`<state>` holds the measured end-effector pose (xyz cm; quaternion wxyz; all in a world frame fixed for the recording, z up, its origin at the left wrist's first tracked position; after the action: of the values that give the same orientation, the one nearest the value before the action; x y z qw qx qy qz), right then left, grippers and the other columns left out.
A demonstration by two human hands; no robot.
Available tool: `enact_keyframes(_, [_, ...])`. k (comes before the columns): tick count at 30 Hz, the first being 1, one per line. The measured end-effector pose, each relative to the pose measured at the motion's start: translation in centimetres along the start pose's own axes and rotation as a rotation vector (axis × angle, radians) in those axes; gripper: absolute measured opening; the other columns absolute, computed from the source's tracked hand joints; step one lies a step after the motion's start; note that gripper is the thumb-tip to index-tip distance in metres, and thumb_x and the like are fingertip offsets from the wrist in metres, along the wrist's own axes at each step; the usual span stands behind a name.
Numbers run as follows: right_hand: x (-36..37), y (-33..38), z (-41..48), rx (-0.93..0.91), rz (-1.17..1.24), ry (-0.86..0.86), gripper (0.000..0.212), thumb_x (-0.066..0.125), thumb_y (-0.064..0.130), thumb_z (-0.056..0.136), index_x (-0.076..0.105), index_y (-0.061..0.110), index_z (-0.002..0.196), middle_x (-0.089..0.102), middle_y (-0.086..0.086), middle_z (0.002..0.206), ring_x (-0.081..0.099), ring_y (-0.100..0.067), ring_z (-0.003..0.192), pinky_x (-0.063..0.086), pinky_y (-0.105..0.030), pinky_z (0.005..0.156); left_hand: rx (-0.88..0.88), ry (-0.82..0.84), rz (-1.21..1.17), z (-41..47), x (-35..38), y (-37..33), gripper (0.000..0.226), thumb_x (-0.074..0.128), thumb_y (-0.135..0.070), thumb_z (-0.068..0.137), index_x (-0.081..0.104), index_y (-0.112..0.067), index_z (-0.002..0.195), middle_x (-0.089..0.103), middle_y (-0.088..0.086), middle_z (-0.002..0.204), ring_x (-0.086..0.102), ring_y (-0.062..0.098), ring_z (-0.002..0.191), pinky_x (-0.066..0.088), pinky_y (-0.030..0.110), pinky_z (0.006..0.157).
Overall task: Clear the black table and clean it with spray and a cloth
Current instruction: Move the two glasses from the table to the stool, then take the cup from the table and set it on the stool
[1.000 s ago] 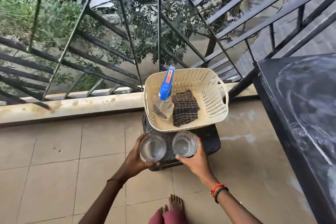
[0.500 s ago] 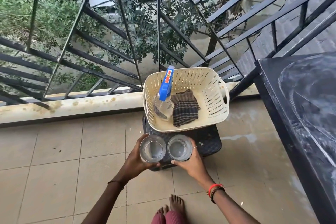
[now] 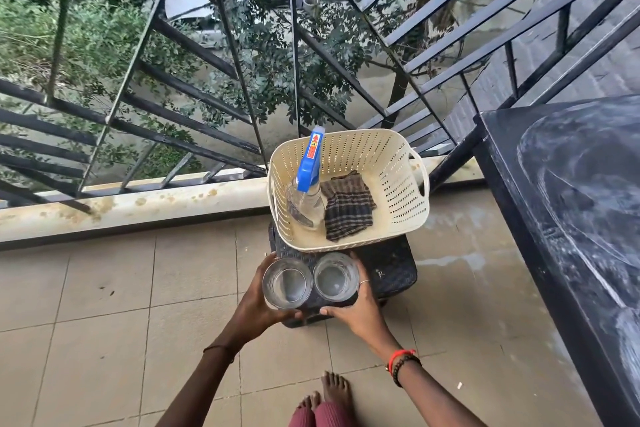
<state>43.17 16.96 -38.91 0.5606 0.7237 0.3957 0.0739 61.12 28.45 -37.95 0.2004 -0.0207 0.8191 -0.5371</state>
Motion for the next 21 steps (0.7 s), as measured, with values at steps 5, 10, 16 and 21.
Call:
enact_keyframes(5, [-1.4, -0.9, -1.3, 0.053, -0.011, -0.033, 0.123, 0.09, 0.03, 0.052, 0.01, 0.054, 0.141, 0.027, 0.006, 0.15, 0.027, -0.008, 0.139, 0.027, -0.039, 0.116, -0.029, -0.015, 0.015, -0.8, -0.2, 0.1, 0.119, 0.086, -0.058, 0.05, 0.015, -0.042, 0.144, 0.031, -0.008, 0.151, 0.033, 0.009, 0.137, 0.032, 0.028, 0.111])
enact_keyframes(10, [-3.2, -0.1, -3.5, 0.046, -0.01, -0.068, 0.122, 0.089, 0.024, 0.056, 0.003, 0.072, 0.128, 0.02, 0.017, 0.145, 0.024, -0.01, 0.138, 0.023, -0.031, 0.116, -0.054, -0.165, 0.038, -4.1, -1.1, -1.3, 0.12, 0.086, -0.058, 0.048, 0.024, -0.025, 0.146, 0.027, -0.014, 0.147, 0.028, 0.004, 0.134, 0.027, 0.027, 0.109])
enact_keyframes(16, [-5.7, 1.7, -6.5, 0.066, 0.056, -0.155, 0.116, 0.088, 0.024, 0.058, 0.008, 0.063, 0.133, 0.019, 0.029, 0.142, 0.029, -0.012, 0.136, 0.024, -0.023, 0.11, 0.025, -0.447, 0.084, -10.4, -0.8, -4.1, 0.055, 0.079, -0.045, 0.065, 0.051, -0.041, 0.112, 0.056, -0.009, 0.105, 0.058, 0.002, 0.097, 0.041, 0.008, 0.088])
enact_keyframes(21, [-9.7, 4.4, -10.6, 0.097, 0.139, -0.265, 0.106, 0.085, 0.015, 0.064, 0.016, 0.055, 0.133, 0.031, 0.008, 0.139, 0.038, -0.01, 0.126, 0.031, -0.003, 0.094, 0.14, -0.361, 0.083, -11.1, 3.4, -10.2, 0.033, 0.072, -0.029, 0.08, 0.054, -0.043, 0.102, 0.059, -0.017, 0.098, 0.061, 0.0, 0.087, 0.046, 0.013, 0.077])
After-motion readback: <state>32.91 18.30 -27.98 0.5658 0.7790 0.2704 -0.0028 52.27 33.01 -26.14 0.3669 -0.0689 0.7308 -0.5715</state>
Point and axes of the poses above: each hand's wrist, its own z-axis towards the middle knuckle, its own x-axis out of the palm, y = z × x, the point moved 7 cm from there along z, towards the middle knuckle
